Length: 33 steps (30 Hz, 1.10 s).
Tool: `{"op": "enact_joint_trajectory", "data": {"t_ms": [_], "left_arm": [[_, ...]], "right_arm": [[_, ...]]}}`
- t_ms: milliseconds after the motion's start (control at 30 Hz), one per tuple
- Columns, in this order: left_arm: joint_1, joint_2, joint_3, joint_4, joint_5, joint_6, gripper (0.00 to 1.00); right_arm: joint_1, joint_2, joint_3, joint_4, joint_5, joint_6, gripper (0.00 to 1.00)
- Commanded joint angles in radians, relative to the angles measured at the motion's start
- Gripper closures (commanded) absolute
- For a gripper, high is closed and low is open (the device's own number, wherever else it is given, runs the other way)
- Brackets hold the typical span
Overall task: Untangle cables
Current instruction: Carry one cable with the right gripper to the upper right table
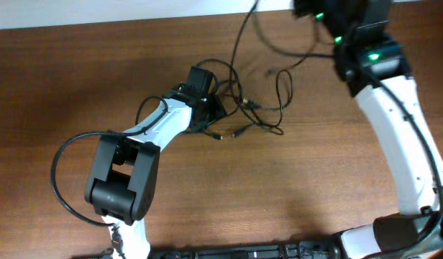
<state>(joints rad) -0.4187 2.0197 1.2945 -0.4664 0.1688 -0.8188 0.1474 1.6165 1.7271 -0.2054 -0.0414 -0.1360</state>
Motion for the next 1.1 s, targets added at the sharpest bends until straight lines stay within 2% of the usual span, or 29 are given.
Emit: {"op": "enact_joint_trajectory", "data": {"t_ms": [0, 100, 200, 267, 367, 433, 500, 567, 633, 667, 733, 800, 833, 867, 933, 1000, 1033, 1067], "left_arm": [[0.002, 0.095, -0.052, -0.024, -0.012, 0.006, 0.43], [0.002, 0.095, -0.052, -0.027, -0.012, 0.005, 0.43], [0.002, 0.095, -0.052, -0.024, -0.011, 0.005, 0.43], [0.002, 0.095, -0.052, -0.024, -0.008, 0.005, 0.43], [0.002, 0.095, -0.052, -0.023, -0.008, 0.005, 0.43], [0.002, 0.095, -0.052, -0.019, -0.008, -0.006, 0.45], [0.002, 0.095, -0.052, -0.012, -0.010, -0.006, 0.54], [0.002, 0.095, -0.052, -0.012, -0.014, -0.006, 0.54], [0.002, 0.095, -0.052, -0.003, -0.019, -0.006, 0.53], [0.002, 0.095, -0.052, 0.010, -0.024, -0.006, 0.54], [0.002, 0.095, -0.052, 0.021, -0.035, -0.006, 0.53], [0.002, 0.095, -0.052, 0.021, -0.035, -0.006, 0.53], [0.002, 0.095, -0.052, 0.026, -0.035, -0.006, 0.53], [0.002, 0.095, -0.052, 0.034, -0.035, -0.006, 0.53], [0.002, 0.095, -0.052, 0.039, -0.035, -0.006, 0.53], [0.002, 0.095, -0.052, 0.040, -0.035, -0.006, 0.53], [0.002, 0.095, -0.052, 0.039, -0.035, -0.006, 0.53], [0.002, 0.095, -0.052, 0.039, -0.035, -0.006, 0.53]], "right_arm": [[-0.182, -0.003, 0.023, 0.004, 0.200, -0.096, 0.96], [-0.501, 0.032, 0.023, -0.012, 0.214, -0.095, 0.96], [-0.666, 0.117, 0.023, -0.096, 0.194, -0.095, 0.96], [-0.744, 0.233, 0.023, -0.174, 0.108, -0.096, 0.96], [-0.763, 0.406, 0.023, -0.208, 0.092, -0.095, 0.96], [-0.749, 0.452, 0.023, -0.148, -0.058, -0.096, 0.96], [-0.710, 0.452, 0.036, 0.020, -0.166, -0.095, 0.96], [-0.663, 0.452, 0.064, 0.150, -0.164, -0.096, 0.96], [-0.627, 0.453, 0.073, 0.372, -0.164, -0.097, 0.96], [-0.625, 0.458, 0.073, 0.410, -0.161, -0.096, 0.96], [-0.633, 0.510, 0.073, 0.404, -0.124, -0.097, 0.96], [-0.655, 0.599, 0.073, 0.312, -0.002, -0.100, 0.96], [-0.666, 0.644, 0.072, 0.234, 0.036, -0.100, 0.89], [-0.671, 0.669, 0.072, 0.161, 0.035, -0.100, 0.78], [-0.672, 0.681, 0.072, 0.058, 0.035, -0.100, 0.65], [-0.671, 0.681, 0.072, 0.017, 0.035, -0.100, 0.50], [-0.669, 0.680, 0.072, -0.027, 0.035, -0.099, 0.08], [-0.665, 0.679, 0.072, -0.067, 0.035, -0.099, 0.01]]}}
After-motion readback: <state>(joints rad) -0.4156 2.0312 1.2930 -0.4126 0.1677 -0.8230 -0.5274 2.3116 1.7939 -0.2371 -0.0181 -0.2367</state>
